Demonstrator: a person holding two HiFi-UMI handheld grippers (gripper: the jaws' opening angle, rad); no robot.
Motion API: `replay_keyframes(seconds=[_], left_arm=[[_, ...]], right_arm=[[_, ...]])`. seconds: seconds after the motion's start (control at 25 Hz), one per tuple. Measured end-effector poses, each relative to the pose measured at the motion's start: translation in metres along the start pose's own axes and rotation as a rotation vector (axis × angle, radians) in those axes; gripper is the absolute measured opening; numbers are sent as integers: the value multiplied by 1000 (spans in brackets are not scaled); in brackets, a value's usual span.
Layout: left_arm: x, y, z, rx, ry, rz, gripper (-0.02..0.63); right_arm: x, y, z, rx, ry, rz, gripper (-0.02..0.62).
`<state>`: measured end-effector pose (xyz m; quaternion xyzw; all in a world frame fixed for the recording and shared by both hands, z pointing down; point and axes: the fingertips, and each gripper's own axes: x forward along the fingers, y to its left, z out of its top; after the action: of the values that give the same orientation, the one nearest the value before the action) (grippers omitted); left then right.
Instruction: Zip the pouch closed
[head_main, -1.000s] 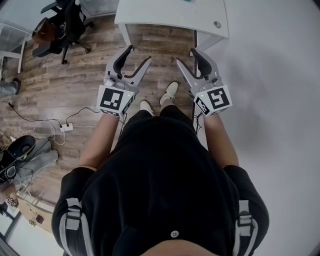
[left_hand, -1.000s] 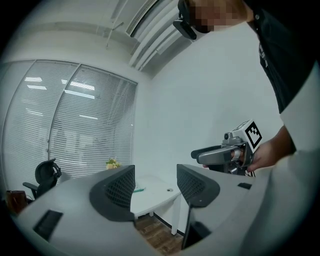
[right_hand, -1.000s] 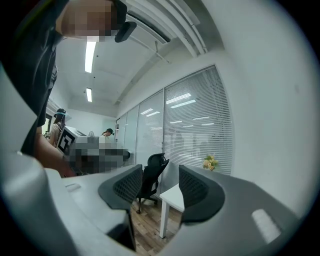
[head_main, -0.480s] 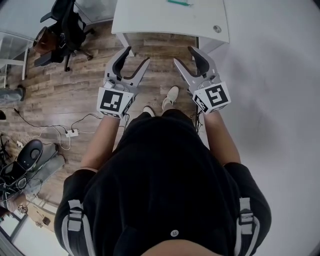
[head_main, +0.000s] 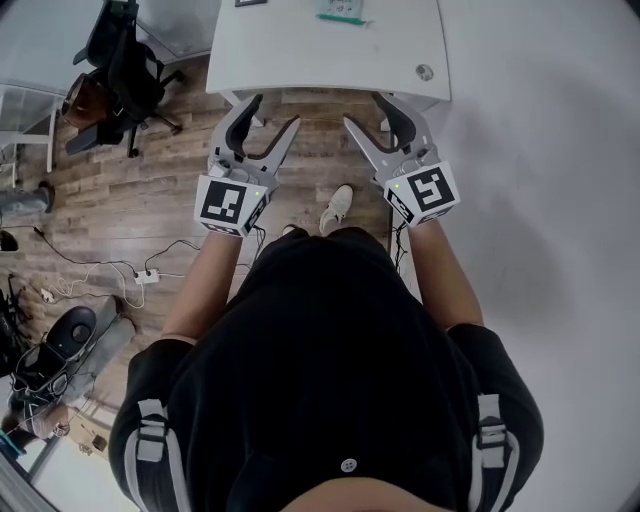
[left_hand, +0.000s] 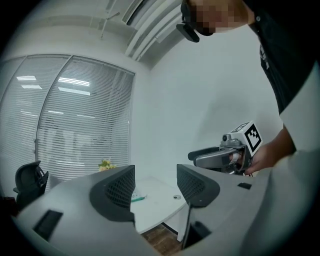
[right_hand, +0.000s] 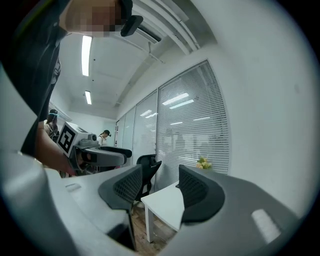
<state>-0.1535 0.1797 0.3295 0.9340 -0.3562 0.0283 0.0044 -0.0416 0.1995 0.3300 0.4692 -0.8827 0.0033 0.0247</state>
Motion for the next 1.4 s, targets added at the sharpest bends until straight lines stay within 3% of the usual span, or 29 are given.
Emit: replay_keyframes(seconds=[0.68, 1.4], left_arm=[[116, -15, 2, 13, 55, 31, 253], [204, 16, -10, -2, 46, -13, 253]], right_arm=[[17, -105, -2, 9, -23, 62, 227], [60, -180, -26, 29, 13, 21, 222]])
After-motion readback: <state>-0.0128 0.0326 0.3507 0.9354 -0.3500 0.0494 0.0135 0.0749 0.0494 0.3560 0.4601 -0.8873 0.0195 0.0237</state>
